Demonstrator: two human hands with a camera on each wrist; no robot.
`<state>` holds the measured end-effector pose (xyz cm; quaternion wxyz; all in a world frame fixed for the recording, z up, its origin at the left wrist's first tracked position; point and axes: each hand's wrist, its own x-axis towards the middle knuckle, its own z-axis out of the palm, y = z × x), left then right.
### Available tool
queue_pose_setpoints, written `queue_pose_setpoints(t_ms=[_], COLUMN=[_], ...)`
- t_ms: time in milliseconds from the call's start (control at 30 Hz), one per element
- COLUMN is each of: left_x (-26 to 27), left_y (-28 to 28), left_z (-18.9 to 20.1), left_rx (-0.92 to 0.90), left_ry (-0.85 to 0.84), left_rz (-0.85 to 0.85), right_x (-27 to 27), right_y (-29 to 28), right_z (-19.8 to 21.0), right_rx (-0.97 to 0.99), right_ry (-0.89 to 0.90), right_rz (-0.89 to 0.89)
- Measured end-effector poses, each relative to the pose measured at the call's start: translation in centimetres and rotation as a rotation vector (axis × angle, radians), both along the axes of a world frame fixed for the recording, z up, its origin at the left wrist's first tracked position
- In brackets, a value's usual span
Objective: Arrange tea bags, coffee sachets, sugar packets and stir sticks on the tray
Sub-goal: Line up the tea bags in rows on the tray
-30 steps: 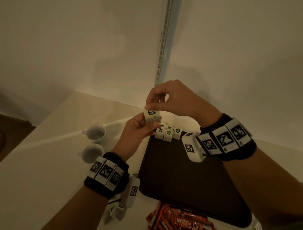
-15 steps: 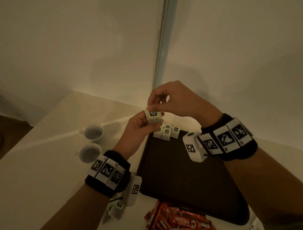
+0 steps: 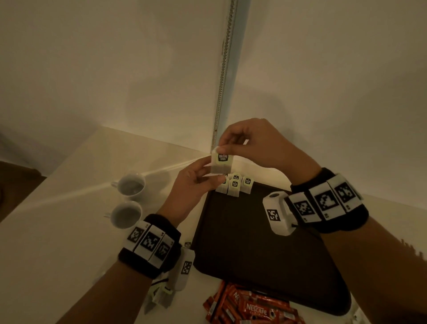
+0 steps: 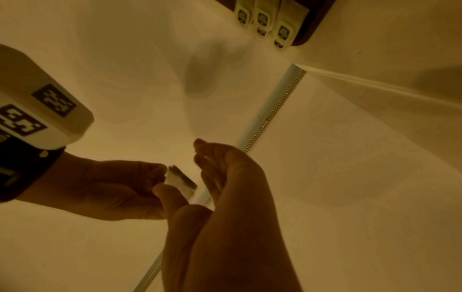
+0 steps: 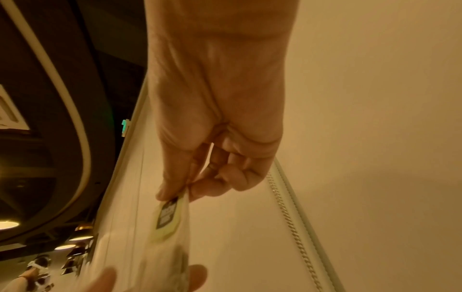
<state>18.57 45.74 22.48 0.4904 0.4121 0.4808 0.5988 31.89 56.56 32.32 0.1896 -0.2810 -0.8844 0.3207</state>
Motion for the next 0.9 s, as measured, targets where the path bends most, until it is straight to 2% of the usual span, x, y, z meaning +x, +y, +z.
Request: queue_pose_setpoints(t_ms=[100,167,400,567,700,900], left_x=[-1.7,-3.0,-6.7,-7.9,-8.7,-8.9], left_y=[-1.4,-3.0,-10.1,-14.1,-16.4,-18.0], left_z=[-1.4,-2.5,-6.4,-7.6,-8.2,-8.8], left_rx=[-0.096,-0.153,-0.407,-0.550,-0.641,-0.718], left_ry=[0.146,0.209,0.271,0.235,0.200,0.146], left_rz=[0.022,0.031,0.091,0.157,0.211,0.285], right_x=[1.9,3.5,6.9,6.9,6.1,5.2], right_y=[1.0,1.9,3.6,5.2,6.9,8.1], right_z=[-2.6,-5.3,-16.1,-20.2,-21.4,-22.5], right_rx=[-0.055,-0.067,-0.218,-0.203,-0.150,-0.160], right_ry=[-0.047,-0.146,-0.508,-0.446,-0.379,-0.375], right_rz=[-0.098,-0.167,-0.332,-0.450,-0.556,-0.609])
